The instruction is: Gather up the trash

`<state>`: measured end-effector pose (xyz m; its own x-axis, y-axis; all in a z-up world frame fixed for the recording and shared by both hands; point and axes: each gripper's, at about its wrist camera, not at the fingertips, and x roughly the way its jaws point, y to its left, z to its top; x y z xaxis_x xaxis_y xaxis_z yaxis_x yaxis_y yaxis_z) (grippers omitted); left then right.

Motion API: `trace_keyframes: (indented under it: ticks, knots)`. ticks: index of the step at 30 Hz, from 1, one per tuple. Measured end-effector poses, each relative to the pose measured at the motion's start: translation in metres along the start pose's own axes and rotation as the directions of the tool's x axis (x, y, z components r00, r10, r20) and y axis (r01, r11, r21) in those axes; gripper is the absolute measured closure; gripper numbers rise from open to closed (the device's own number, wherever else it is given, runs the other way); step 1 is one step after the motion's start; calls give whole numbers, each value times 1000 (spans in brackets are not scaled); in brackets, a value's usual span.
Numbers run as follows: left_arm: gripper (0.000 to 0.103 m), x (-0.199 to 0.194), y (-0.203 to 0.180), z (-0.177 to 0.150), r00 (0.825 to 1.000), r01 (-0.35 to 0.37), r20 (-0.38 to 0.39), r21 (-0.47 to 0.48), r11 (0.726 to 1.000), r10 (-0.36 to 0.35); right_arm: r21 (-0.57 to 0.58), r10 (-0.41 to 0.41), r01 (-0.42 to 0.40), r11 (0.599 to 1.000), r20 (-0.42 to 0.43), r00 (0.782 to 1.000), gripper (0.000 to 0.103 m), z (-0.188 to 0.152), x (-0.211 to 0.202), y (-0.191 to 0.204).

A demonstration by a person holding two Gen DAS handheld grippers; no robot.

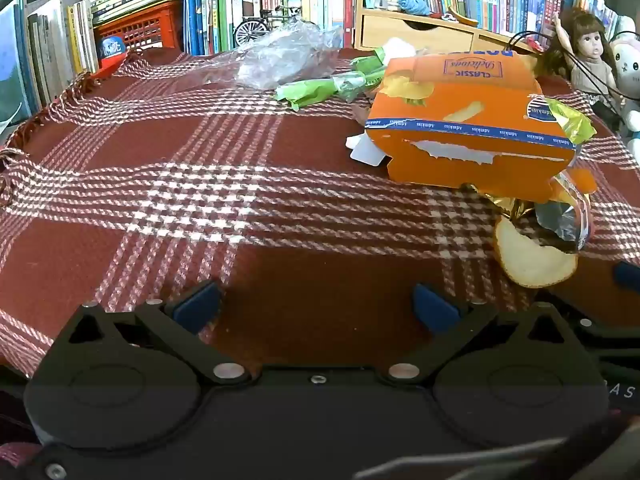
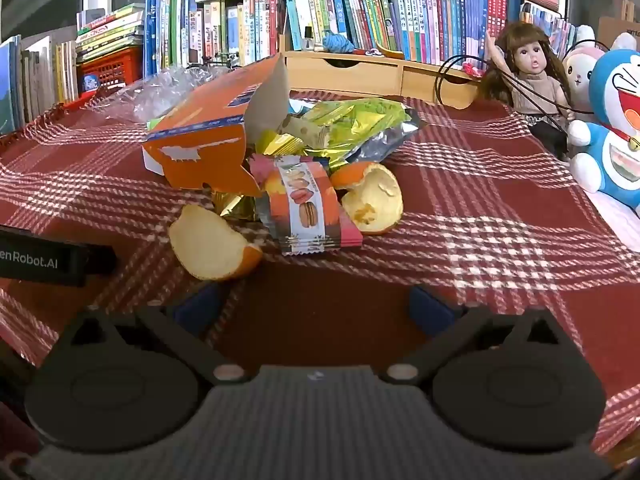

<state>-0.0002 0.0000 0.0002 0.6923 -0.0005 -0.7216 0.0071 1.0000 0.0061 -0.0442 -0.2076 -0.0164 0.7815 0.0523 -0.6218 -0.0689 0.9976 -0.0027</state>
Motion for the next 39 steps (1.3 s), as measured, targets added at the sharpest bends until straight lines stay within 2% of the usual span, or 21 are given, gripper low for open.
trace_keyframes:
  ticks: [39]
  knots:
    - [0,0,0,0,1000,2,-12,-2,1000,-2,0,-1,1,1000,3,1000,0,0,1,0]
